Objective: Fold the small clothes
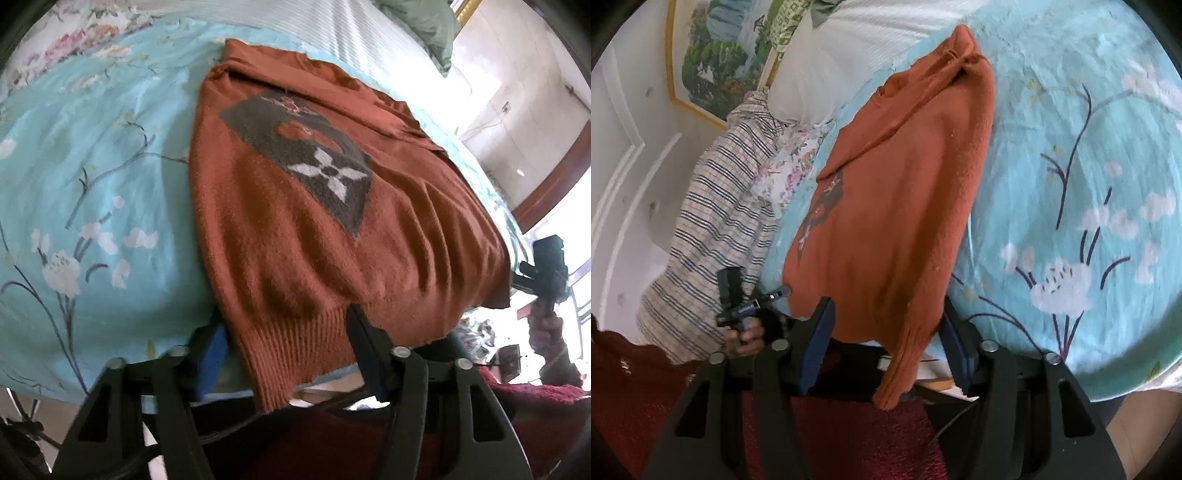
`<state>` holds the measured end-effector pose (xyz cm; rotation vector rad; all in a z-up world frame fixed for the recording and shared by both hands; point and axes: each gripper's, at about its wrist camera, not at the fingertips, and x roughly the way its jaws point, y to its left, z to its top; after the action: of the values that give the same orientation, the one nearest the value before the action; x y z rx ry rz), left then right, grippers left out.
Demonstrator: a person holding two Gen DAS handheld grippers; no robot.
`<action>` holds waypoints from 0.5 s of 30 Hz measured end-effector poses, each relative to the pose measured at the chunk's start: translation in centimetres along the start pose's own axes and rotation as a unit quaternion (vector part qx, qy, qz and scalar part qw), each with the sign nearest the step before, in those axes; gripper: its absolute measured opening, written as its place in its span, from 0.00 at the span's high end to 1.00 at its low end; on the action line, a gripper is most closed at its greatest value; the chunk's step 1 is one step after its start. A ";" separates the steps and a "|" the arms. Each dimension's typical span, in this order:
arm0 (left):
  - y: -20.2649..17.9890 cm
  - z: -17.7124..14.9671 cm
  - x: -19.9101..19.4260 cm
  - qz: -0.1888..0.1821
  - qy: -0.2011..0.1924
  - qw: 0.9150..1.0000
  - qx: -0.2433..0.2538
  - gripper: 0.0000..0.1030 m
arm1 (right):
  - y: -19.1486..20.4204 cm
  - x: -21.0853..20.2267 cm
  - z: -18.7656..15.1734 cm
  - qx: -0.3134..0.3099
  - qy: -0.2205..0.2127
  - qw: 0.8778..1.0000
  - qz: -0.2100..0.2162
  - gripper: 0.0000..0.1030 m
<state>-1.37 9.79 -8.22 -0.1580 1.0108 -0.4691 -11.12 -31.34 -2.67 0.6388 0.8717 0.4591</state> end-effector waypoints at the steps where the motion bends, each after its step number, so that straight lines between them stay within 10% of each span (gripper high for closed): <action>1: 0.0 0.1 0.1 0.003 0.001 1.000 0.001 0.90 | 0.2 0.2 -0.1 -0.002 0.002 1.000 -0.007 0.81; 10: 1.5 -0.1 -1.9 -0.002 -0.016 1.000 -0.011 0.93 | -2.1 -1.9 -0.4 0.040 -0.028 0.998 0.047 0.86; 15: 2.7 -0.4 -0.5 -0.039 0.023 0.998 -0.042 0.68 | -2.0 -1.1 -0.8 0.041 -0.016 0.997 0.062 0.37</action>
<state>-1.08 12.44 -8.95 -0.2638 1.0734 -0.5042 -12.20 -33.22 -3.85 0.7762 0.8264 0.5250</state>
